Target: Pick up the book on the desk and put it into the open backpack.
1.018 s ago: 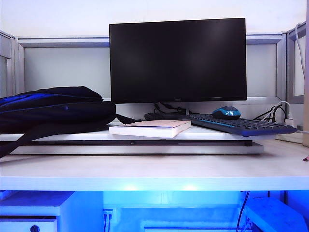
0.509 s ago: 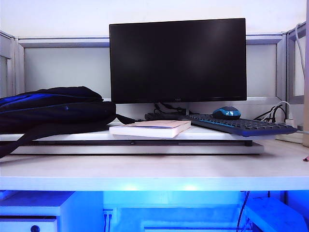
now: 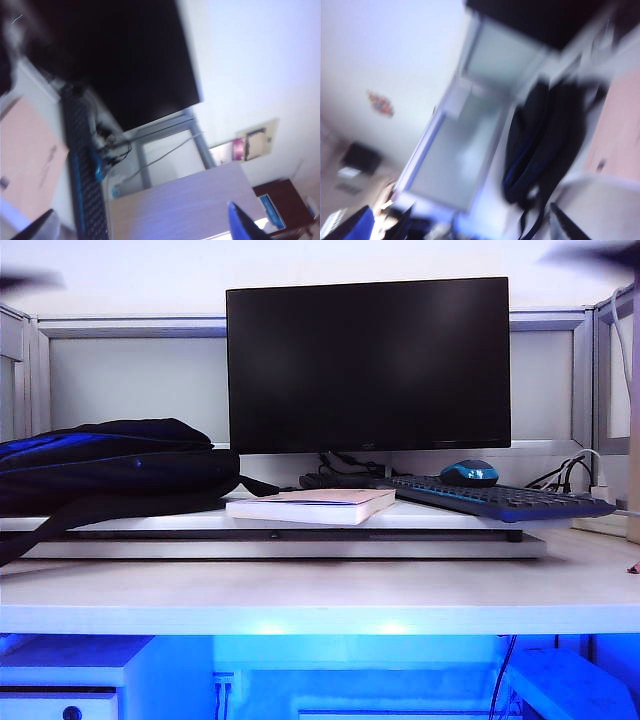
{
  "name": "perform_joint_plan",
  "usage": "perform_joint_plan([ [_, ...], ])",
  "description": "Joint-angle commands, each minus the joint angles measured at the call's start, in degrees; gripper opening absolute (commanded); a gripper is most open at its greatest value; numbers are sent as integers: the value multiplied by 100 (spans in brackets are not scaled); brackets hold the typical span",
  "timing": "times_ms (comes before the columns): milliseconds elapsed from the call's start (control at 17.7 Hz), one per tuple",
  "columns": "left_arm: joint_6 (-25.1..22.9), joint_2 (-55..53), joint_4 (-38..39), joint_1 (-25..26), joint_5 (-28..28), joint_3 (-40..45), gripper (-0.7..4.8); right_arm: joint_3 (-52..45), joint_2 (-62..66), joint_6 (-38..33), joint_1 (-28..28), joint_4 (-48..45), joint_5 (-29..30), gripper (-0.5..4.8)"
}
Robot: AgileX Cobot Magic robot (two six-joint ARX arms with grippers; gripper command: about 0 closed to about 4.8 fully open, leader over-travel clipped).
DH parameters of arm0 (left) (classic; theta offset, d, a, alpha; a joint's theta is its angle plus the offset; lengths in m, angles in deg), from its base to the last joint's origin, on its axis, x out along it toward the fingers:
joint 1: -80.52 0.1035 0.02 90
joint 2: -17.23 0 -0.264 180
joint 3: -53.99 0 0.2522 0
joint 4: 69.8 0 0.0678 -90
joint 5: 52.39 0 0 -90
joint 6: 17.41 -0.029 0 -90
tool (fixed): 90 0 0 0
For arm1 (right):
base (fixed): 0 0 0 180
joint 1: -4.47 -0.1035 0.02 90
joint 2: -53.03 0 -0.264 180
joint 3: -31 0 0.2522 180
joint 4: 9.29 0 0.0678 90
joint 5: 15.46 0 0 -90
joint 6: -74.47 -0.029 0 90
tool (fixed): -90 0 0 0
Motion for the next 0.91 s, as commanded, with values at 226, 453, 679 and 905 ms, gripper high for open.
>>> perform_joint_plan([
  [226, 109, -1196, -699, 94, 153, -11, 479, 59, 2234, -680, -852, -1814, 0, 445],
  [453, 83, -1521, -728, 678, 472, -11, 479, 109, 3958, -1130, -903, -2374, 15, 473],
  [679, 66, -1569, -732, 1156, 780, -13, 479, 339, 4806, -1314, -907, -2702, 0, 473],
  [905, 66, -1974, -861, 1290, 1034, -13, 479, 1582, 5678, -1320, -1071, -2142, -17, 472],
])
